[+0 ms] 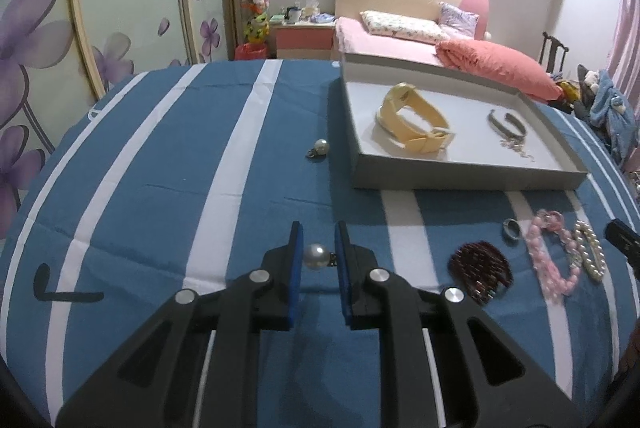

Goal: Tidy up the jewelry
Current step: 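Grasp a white pearl stud earring with the left tool while the right tool grasps the pearl bracelet, then carry the pearl bracelet over the tray with the right tool while the left tool carries the earring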

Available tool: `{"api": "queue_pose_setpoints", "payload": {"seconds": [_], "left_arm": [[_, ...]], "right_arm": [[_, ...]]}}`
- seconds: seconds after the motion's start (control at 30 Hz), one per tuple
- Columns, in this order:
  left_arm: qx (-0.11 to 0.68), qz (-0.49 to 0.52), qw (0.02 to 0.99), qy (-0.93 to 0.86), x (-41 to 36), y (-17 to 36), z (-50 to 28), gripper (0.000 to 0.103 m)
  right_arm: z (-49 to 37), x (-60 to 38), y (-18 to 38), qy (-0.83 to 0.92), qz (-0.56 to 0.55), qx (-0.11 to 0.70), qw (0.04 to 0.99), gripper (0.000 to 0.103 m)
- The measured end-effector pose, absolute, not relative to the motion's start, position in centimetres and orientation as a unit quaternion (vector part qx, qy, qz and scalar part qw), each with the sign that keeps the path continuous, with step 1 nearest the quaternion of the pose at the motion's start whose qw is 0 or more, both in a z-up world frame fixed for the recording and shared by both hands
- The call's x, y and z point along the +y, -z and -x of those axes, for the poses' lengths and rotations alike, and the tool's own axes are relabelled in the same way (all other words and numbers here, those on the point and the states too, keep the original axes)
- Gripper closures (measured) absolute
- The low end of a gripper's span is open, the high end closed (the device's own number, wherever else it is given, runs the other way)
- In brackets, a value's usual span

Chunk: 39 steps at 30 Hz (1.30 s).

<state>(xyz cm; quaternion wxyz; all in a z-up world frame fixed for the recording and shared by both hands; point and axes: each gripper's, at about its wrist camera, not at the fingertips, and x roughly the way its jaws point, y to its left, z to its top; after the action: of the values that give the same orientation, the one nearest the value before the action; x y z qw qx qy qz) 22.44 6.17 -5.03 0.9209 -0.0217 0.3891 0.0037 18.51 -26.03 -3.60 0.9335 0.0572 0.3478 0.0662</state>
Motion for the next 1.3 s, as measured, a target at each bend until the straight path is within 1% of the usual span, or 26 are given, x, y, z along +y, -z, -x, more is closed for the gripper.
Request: {"api": "queue_pose_setpoints", "payload": {"seconds": [0.07,0.1,0.13,0.17,0.2,0.27,0.3,0.33,0.43,0.57,0.67,0.7,0.83,1.0,1.17,1.3], "left_arm": [[0.383,0.019,0.924,0.004,5.8,4.7,-21.6,0.086],[0.381,0.017,0.925,0.008,5.6,4.5,-21.3,0.086],[0.378,0.015,0.926,0.013,5.3,4.4,-21.0,0.086],[0.376,0.013,0.926,0.017,5.0,4.2,-20.8,0.086],[0.374,0.012,0.927,0.02,4.9,4.1,-20.6,0.086],[0.371,0.011,0.928,0.027,4.5,3.8,-20.3,0.086],[0.369,0.011,0.929,0.029,4.3,3.7,-20.3,0.086],[0.367,0.01,0.93,0.03,4.2,3.5,-20.2,0.086],[0.361,0.009,0.932,0.034,3.7,3.1,-20.3,0.086],[0.359,0.007,0.932,0.04,3.1,3.0,-20.1,0.086],[0.359,0.007,0.933,0.043,3.0,3.0,-19.8,0.086],[0.359,0.008,0.932,0.043,3.0,3.1,-19.8,0.086],[0.359,0.008,0.932,0.043,3.0,3.1,-19.8,0.086],[0.358,0.008,0.933,0.043,3.0,3.1,-19.8,0.086],[0.357,0.011,0.933,0.045,2.8,3.1,-19.5,0.086],[0.356,0.013,0.933,0.049,2.8,3.1,-19.3,0.086]], "right_arm": [[-18.5,-26.4,3.9,-0.06,-0.054,0.356,0.931,0.072],[-18.5,-26.5,4.0,-0.057,-0.052,0.36,0.93,0.067],[-18.5,-26.6,4.1,-0.054,-0.05,0.364,0.928,0.056],[-18.4,-26.7,4.2,-0.05,-0.048,0.367,0.928,0.051],[-18.3,-26.7,4.2,-0.049,-0.046,0.368,0.927,0.047],[-18.3,-26.7,4.3,-0.049,-0.037,0.37,0.927,0.048],[-18.3,-26.7,4.4,-0.048,-0.035,0.372,0.926,0.051],[-18.4,-26.8,4.5,-0.046,-0.034,0.374,0.926,0.057],[-18.9,-27.3,4.8,-0.045,-0.049,0.383,0.921,0.064],[-19.8,-27.5,5.2,-0.035,-0.051,0.4,0.914,0.066],[-20.4,-27.5,5.8,-0.025,-0.046,0.424,0.904,0.083],[-20.4,-27.4,5.9,-0.022,-0.038,0.427,0.903,0.091],[-20.0,-27.7,5.8,-0.023,-0.037,0.424,0.905,0.093],[-18.7,-28.4,4.0,-0.048,-0.072,0.373,0.924,0.093],[-17.9,-28.2,1.6,-0.077,-0.082,0.321,0.94,0.093],[-17.6,-27.6,0.6,-0.096,-0.082,0.3,0.946,0.093]]}}
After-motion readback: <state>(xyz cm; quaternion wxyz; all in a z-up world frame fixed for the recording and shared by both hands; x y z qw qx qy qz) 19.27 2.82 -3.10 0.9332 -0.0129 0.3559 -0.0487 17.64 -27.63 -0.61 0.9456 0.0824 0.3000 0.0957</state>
